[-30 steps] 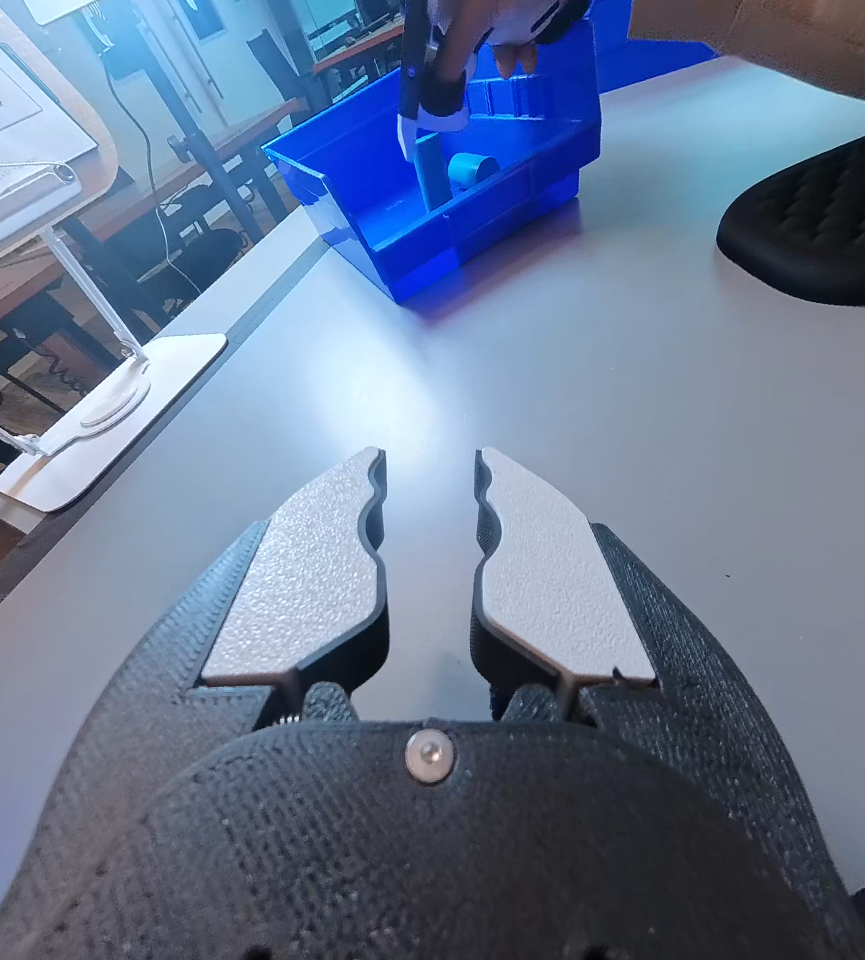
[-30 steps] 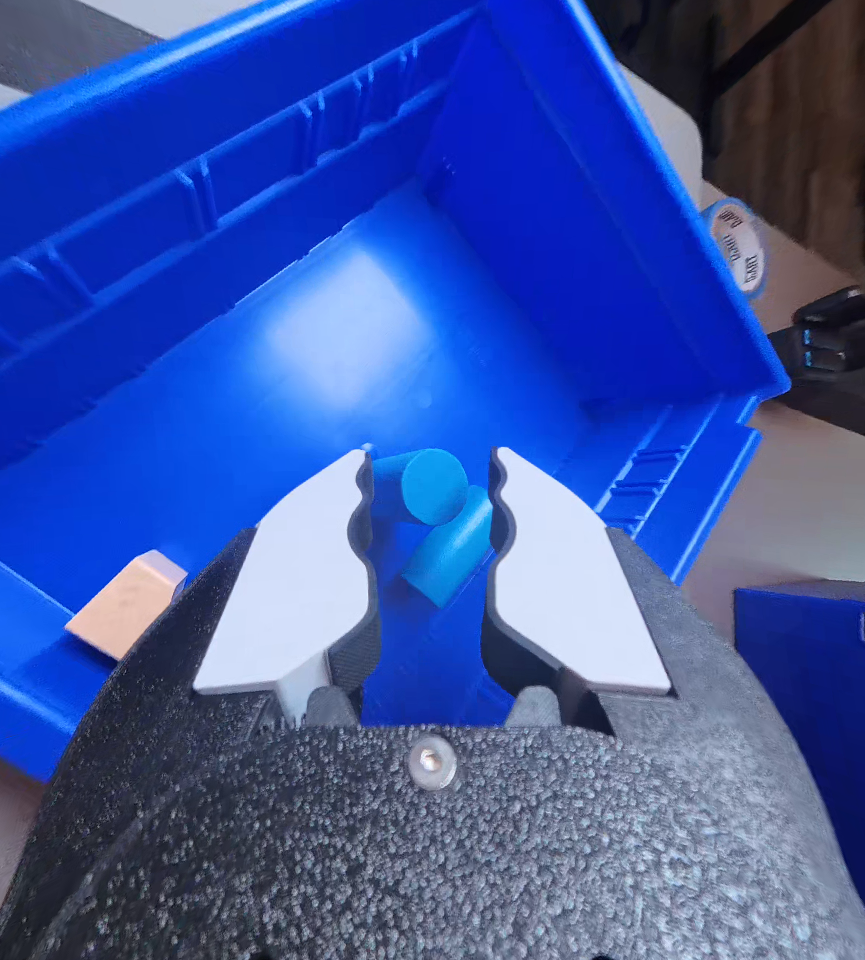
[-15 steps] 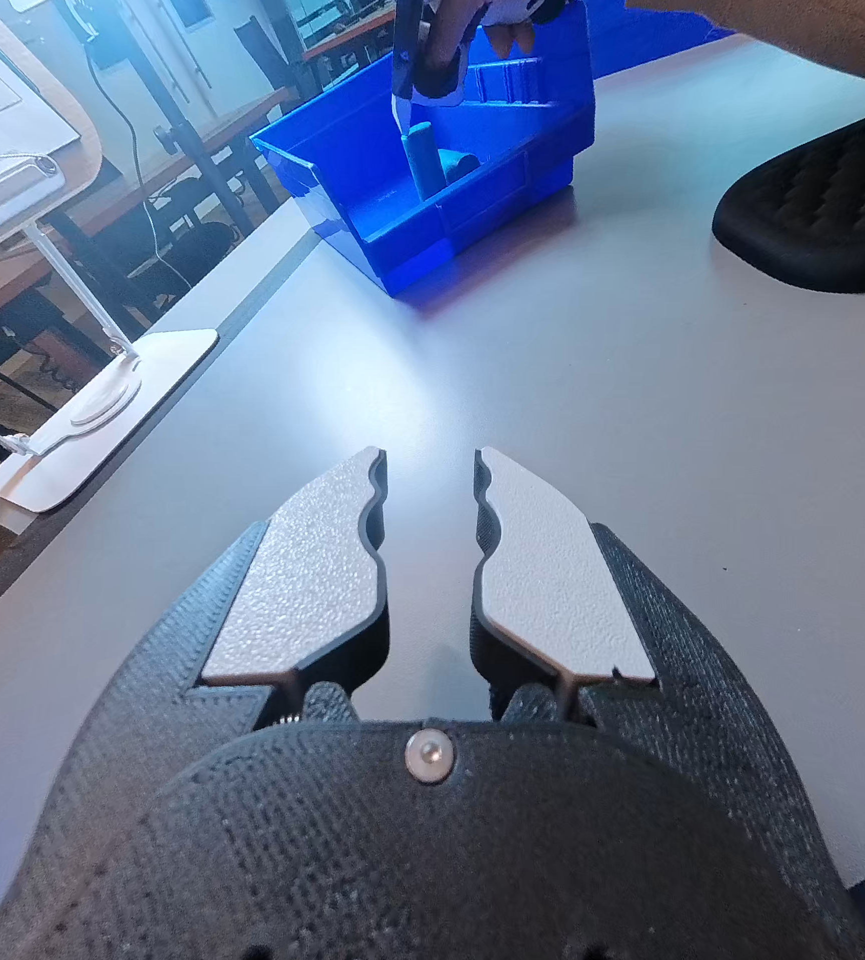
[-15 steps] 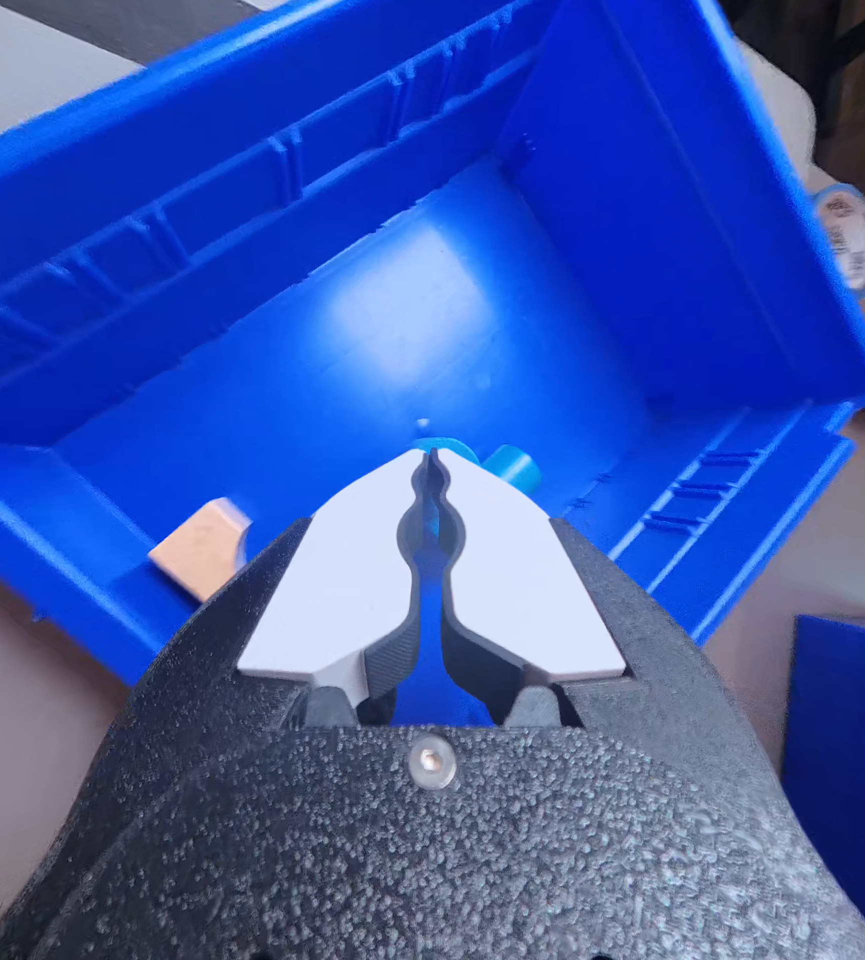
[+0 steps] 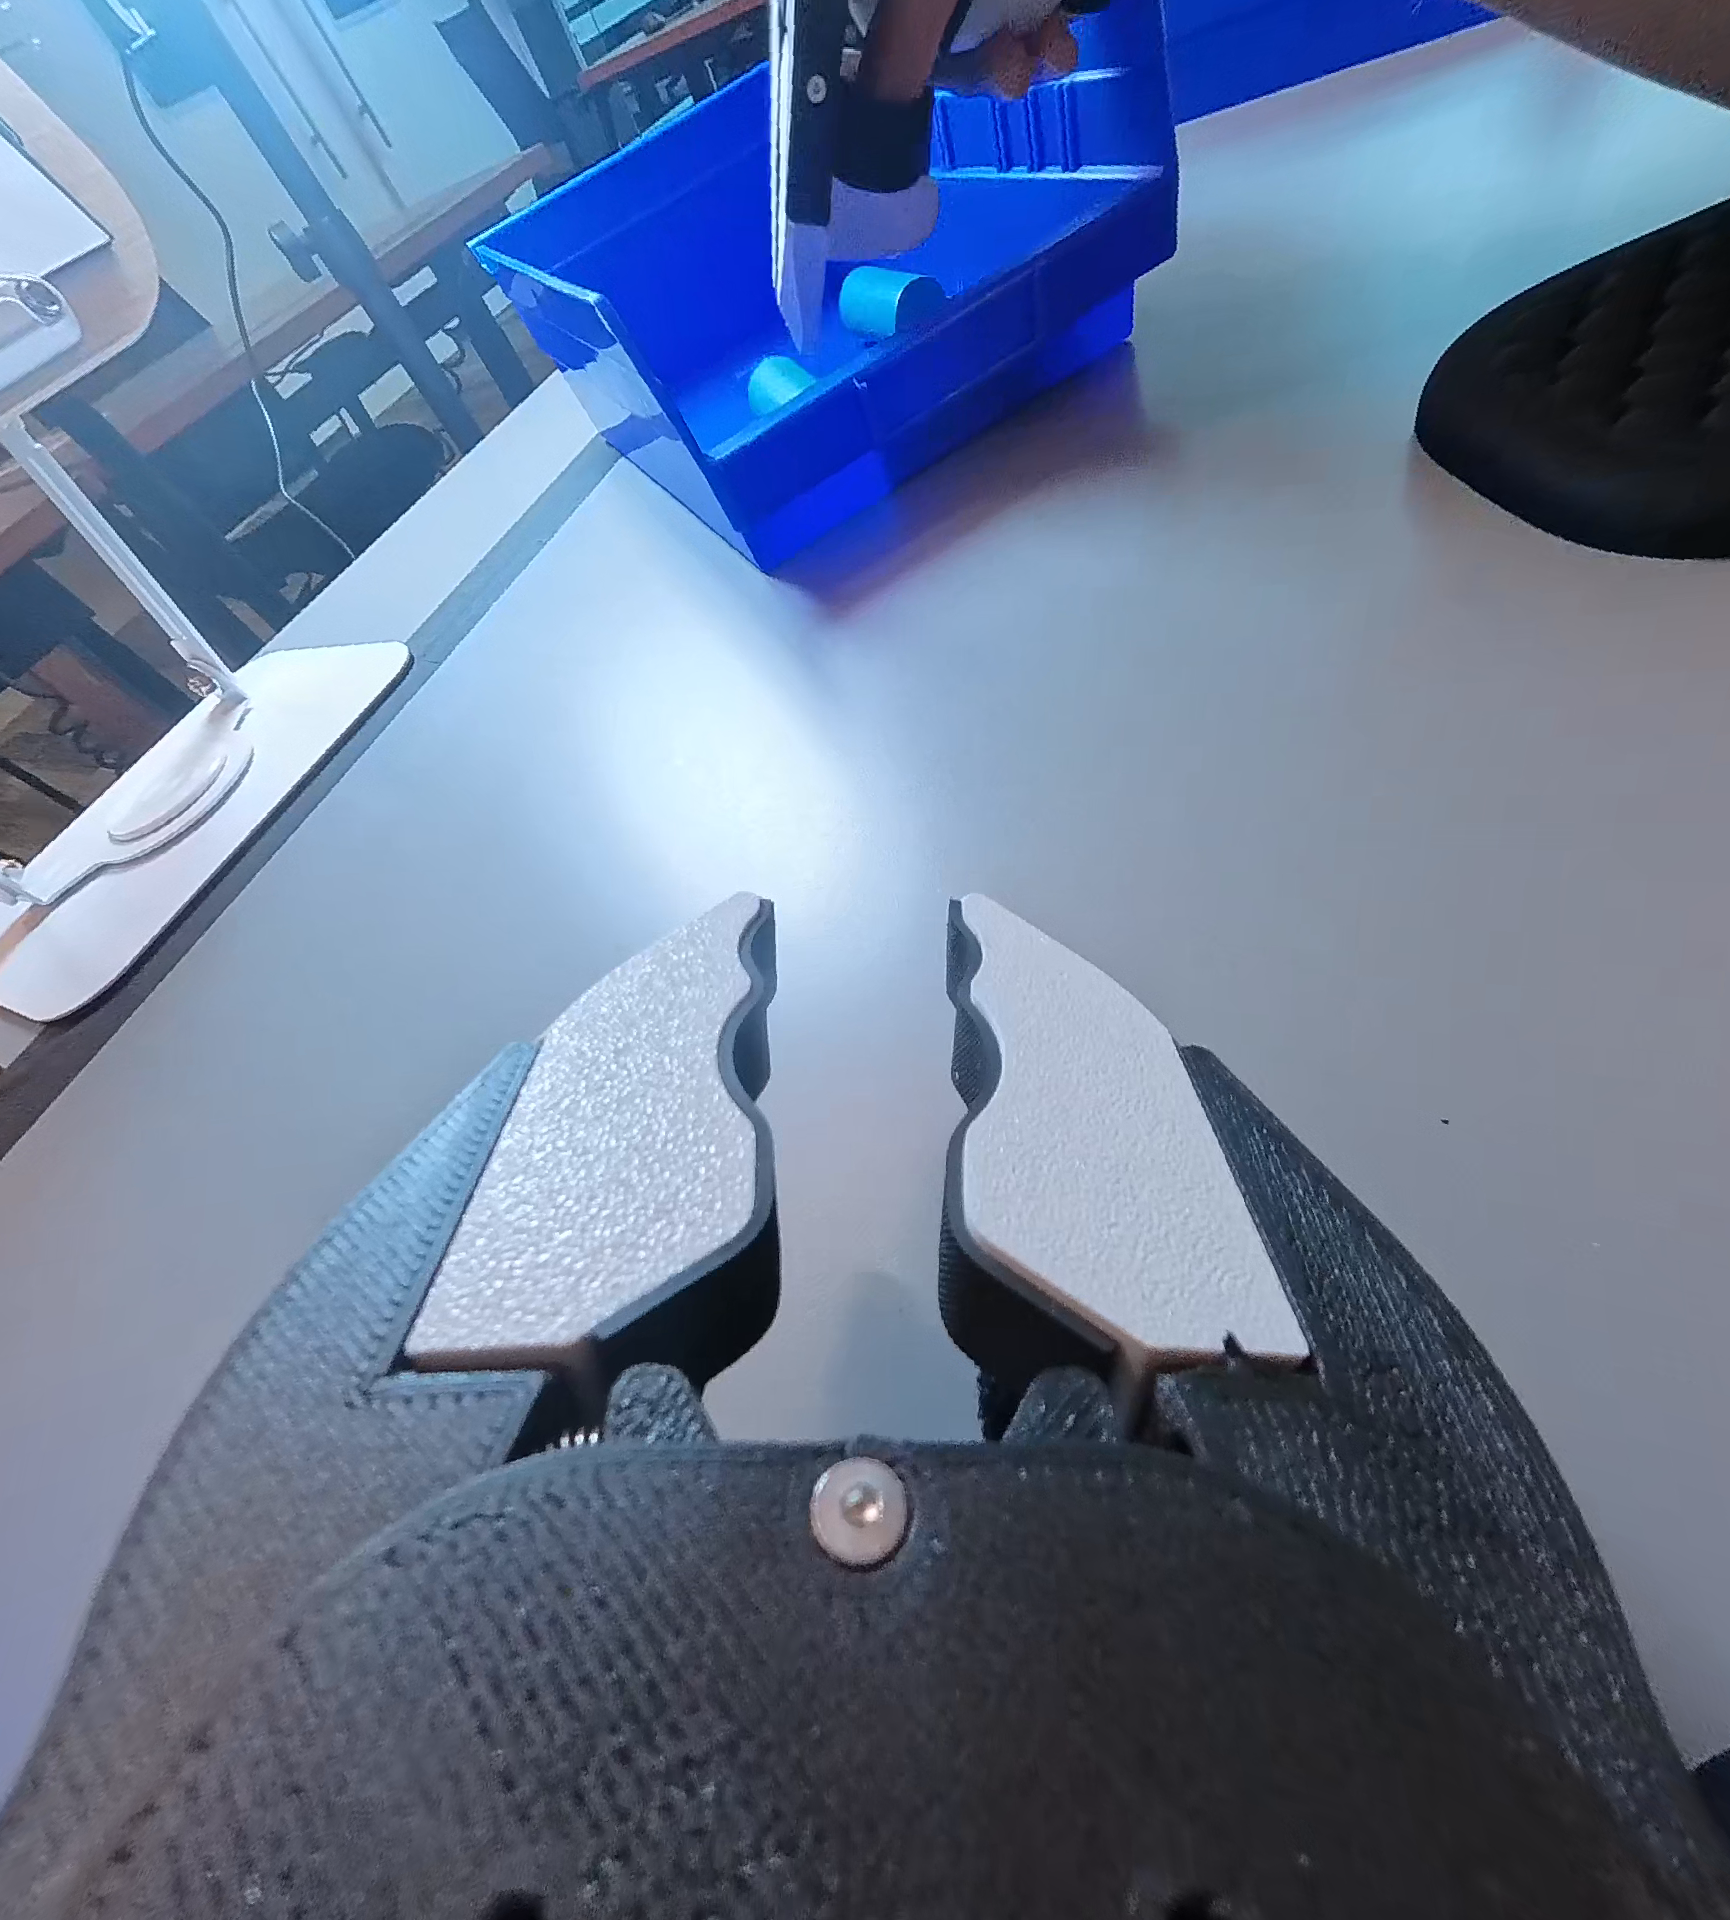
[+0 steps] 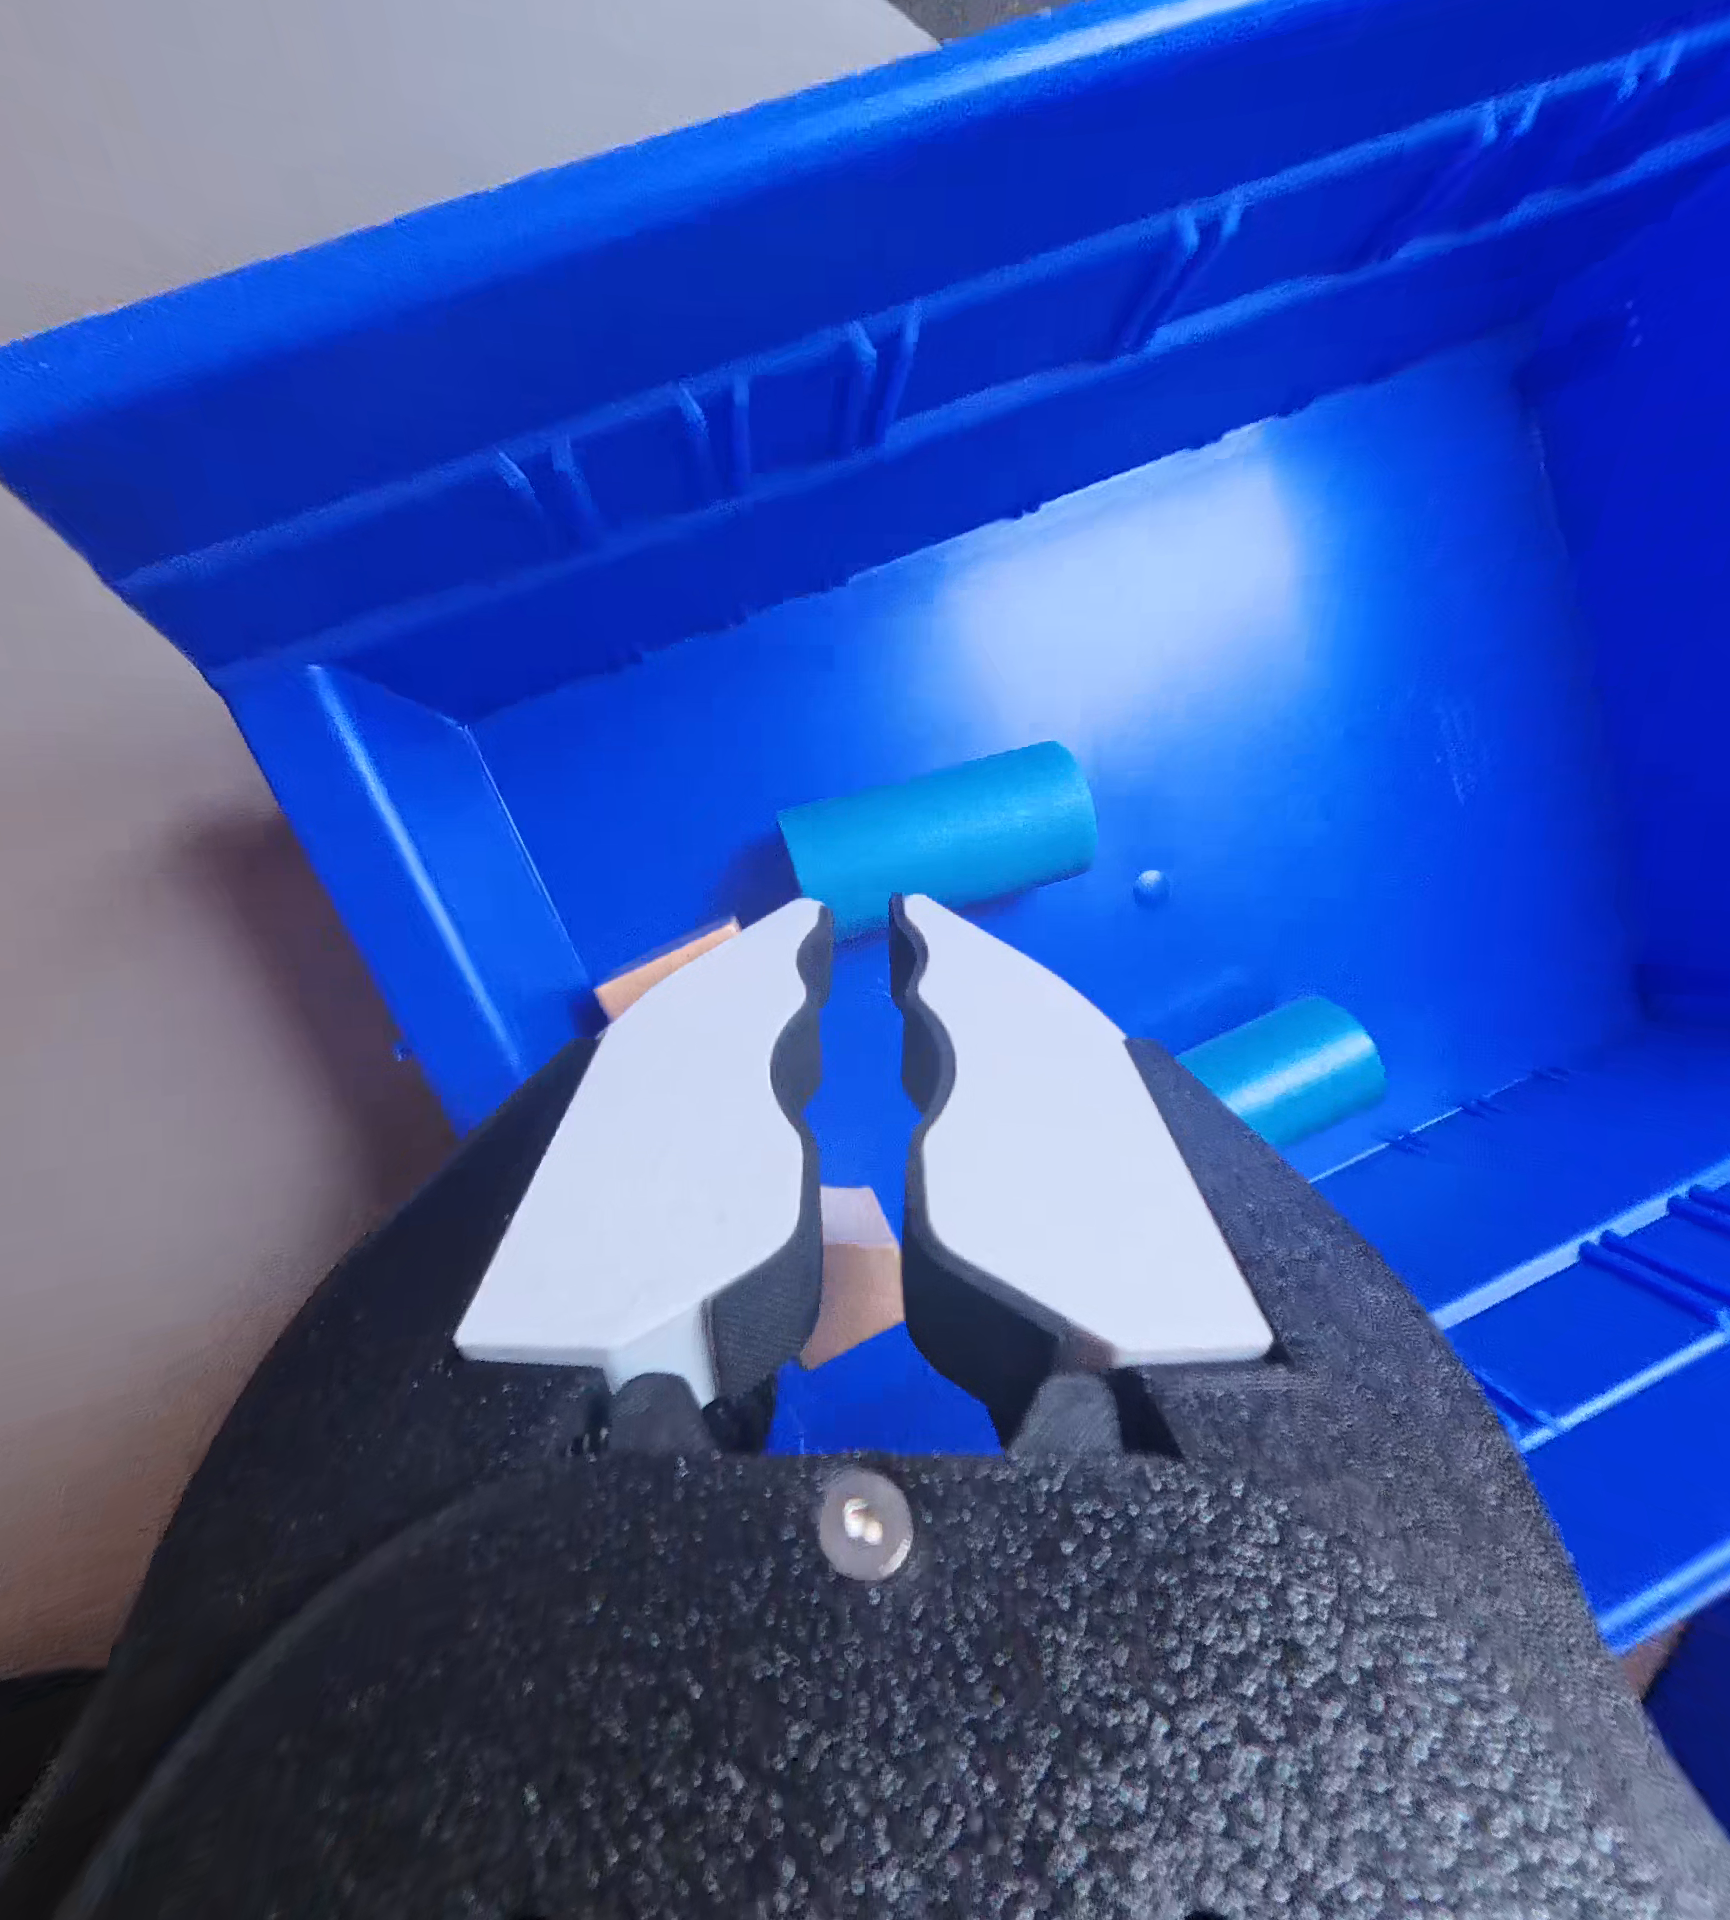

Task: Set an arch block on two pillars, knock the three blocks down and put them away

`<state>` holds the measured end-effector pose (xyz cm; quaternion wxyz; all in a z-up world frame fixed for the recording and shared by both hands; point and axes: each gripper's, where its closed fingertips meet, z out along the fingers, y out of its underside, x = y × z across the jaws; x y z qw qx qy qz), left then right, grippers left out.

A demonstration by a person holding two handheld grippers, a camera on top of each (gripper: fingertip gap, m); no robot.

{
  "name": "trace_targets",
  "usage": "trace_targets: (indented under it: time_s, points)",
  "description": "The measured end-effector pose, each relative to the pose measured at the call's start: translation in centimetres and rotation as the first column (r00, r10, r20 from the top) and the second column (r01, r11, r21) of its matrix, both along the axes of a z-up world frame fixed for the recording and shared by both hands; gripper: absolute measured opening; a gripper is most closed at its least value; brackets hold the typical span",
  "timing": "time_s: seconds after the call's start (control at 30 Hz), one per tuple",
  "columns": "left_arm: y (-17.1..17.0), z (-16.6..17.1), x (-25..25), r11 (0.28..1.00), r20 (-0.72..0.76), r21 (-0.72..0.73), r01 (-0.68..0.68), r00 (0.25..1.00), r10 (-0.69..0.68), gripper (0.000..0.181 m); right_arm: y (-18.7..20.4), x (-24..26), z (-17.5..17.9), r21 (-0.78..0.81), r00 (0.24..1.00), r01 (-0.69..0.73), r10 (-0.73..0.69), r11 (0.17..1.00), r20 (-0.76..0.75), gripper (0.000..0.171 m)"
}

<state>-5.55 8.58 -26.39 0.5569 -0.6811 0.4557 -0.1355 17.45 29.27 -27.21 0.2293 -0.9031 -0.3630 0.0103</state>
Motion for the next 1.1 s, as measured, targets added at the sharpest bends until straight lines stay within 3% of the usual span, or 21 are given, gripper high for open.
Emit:
trace_targets:
  time_s: [0.03,0.17,0.23,0.33,0.47,0.63,0.8,0.9,1.03,1.1]
  points:
    - [0.0,0.0,0.0,1.000,-0.003,0.001,0.001,1.000,-0.001,0.032,0.3,-0.3,-0.1,0.026,0.999,-0.021,0.020,0.999,0.026,0.011]
    - [0.0,-0.1,0.0,1.000,-0.008,0.002,0.002,1.000,-0.002,0.031,0.8,-2.2,-1.1,0.055,0.997,-0.066,0.064,0.996,0.033,0.014]
    - [0.0,0.0,0.0,1.000,-0.007,0.004,0.003,1.000,-0.003,0.031,2.0,-1.0,-1.2,0.115,0.991,-0.028,0.013,0.993,0.136,0.014]
    - [-0.1,-0.1,0.0,1.000,-0.011,0.003,0.005,1.000,-0.005,0.031,3.0,0.6,-1.2,0.149,0.981,0.062,-0.088,0.987,0.172,0.015]
    - [-0.1,-0.2,0.1,1.000,-0.013,0.002,0.008,1.000,-0.008,0.031,3.0,4.9,-1.6,0.163,0.921,0.172,-0.218,0.972,0.324,0.015]
    - [-0.1,-0.1,0.0,1.000,-0.008,0.004,0.006,1.000,-0.006,0.031,3.6,6.5,1.1,0.276,0.896,0.208,-0.296,0.938,0.331,0.016]
    - [0.0,0.0,0.0,1.000,-0.005,0.007,0.001,1.000,-0.001,0.030,4.1,5.0,5.9,0.422,0.948,0.206,-0.287,0.883,0.140,0.019]
    - [0.3,1.0,-0.6,0.999,0.033,0.025,-0.027,0.999,0.026,0.030,3.7,1.7,9.2,0.485,0.976,0.217,-0.178,0.847,-0.125,0.024]
    - [1.5,3.7,-2.8,0.992,0.126,0.047,-0.120,0.986,0.113,0.031,0.0,-2.5,13.4,0.523,0.877,0.229,0.059,0.821,-0.477,0.037]
    - [2.2,5.5,-4.6,0.982,0.167,0.070,-0.178,0.972,0.164,0.032,-2.4,-3.5,14.8,0.555,0.820,0.226,0.151,0.801,-0.551,0.043]
